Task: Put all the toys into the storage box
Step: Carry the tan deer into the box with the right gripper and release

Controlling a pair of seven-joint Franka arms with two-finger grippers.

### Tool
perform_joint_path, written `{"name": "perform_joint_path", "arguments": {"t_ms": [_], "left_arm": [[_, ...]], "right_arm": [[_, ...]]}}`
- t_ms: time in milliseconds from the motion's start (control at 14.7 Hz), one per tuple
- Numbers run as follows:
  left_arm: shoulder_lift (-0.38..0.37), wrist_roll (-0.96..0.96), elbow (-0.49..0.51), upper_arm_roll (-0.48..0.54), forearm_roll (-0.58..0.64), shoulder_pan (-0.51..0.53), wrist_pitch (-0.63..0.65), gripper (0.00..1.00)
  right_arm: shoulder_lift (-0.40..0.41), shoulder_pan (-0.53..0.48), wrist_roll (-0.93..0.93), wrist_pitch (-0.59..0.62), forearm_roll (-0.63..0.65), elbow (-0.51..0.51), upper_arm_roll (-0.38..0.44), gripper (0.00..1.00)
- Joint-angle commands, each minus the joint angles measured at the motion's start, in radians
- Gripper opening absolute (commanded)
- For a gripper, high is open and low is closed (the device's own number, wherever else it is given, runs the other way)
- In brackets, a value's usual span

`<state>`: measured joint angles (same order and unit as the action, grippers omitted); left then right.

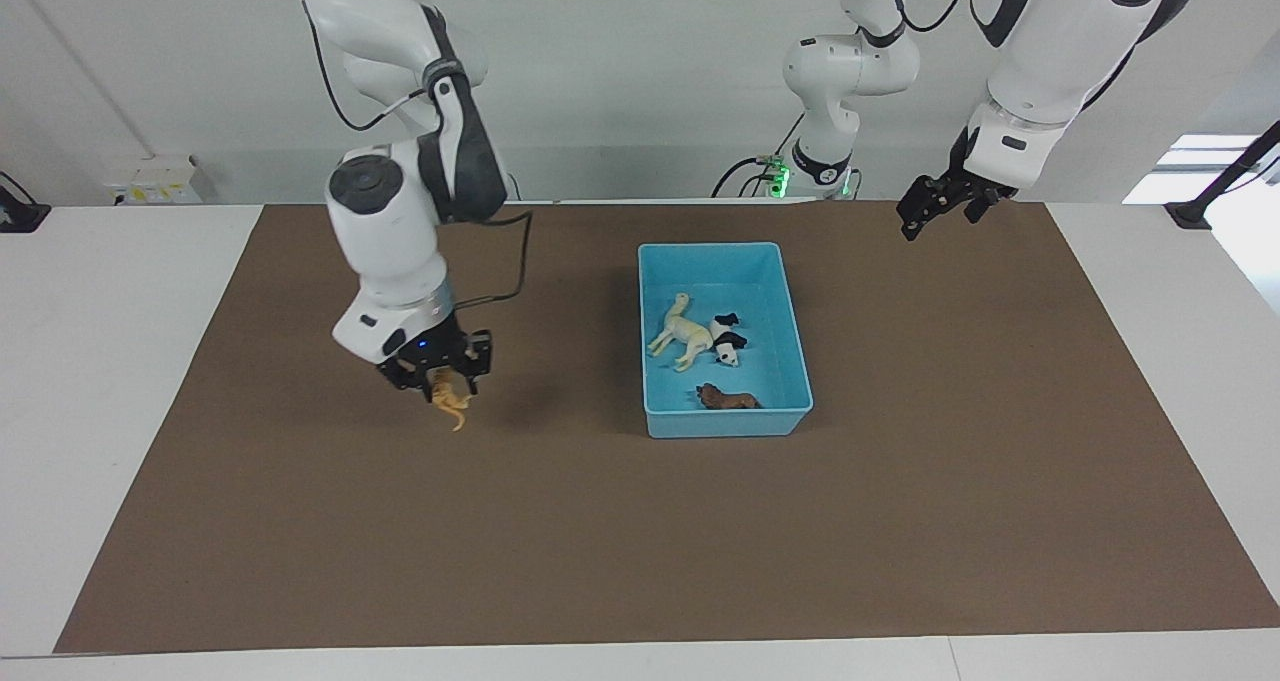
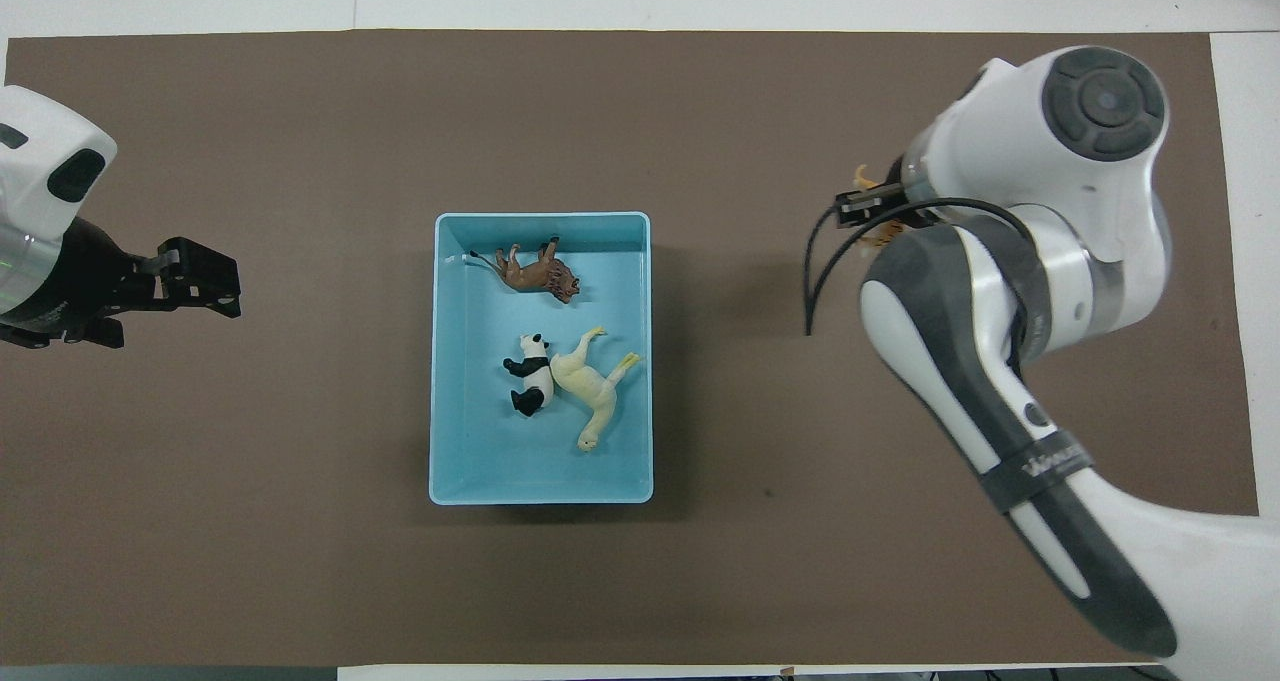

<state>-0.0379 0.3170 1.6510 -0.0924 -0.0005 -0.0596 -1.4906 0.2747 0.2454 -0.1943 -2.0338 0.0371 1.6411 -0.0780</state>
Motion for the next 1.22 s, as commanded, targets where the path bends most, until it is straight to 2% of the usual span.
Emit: {"name": "perform_joint_path", "arguments": {"t_ms": [0,68,340,476,544,612,680,951,1155], "left_arm": [[-0.031,-0.07,0.027,-0.009,0.01,0.014,0.05,1.0],[-0.039,-0.093,0.036,-0.009,0.01,0.026,0.071,1.0],[-0.025,-0.18,0.047,-0.009,-0.001,0.08,-0.035,1.0],[-0.004,-0.188,0.038,-0.009,-0.001,0.08,-0.051,1.0],[-0.004,-0.19,0.041,-0.009,-0.001,0.08,-0.048,1.0],[-0.007,-0.19,0.042,-0.009,-0.001,0.08,-0.036,1.0],[-0.008,-0.19,0.046,-0.009,-0.001,0.078,-0.036,1.0],[-0.02,-0.185,0.053,-0.012,-0.001,0.069,-0.04,1.0],[-0.022,-0.188,0.058,-0.01,-0.001,0.061,-0.057,1.0]], "right_arm": [[0.098,0.183,-0.245,0.061,-0.005,-0.165,0.007,0.0],[0.107,0.252,-0.329,0.054,0.0,-0.175,0.007,0.0],[0.161,0.432,-0.52,-0.018,0.01,-0.153,0.007,0.0],[0.184,0.462,-0.553,-0.141,0.036,-0.068,0.009,0.0],[0.182,0.463,-0.554,-0.16,0.036,-0.049,0.009,0.0],[0.181,0.463,-0.569,-0.154,0.036,-0.047,0.009,0.56],[0.181,0.465,-0.609,-0.14,0.036,-0.053,0.01,0.98],[0.176,0.448,-0.665,-0.071,0.035,-0.104,0.01,1.0],[0.104,0.358,-0.637,-0.051,0.041,-0.104,0.012,1.0]]}}
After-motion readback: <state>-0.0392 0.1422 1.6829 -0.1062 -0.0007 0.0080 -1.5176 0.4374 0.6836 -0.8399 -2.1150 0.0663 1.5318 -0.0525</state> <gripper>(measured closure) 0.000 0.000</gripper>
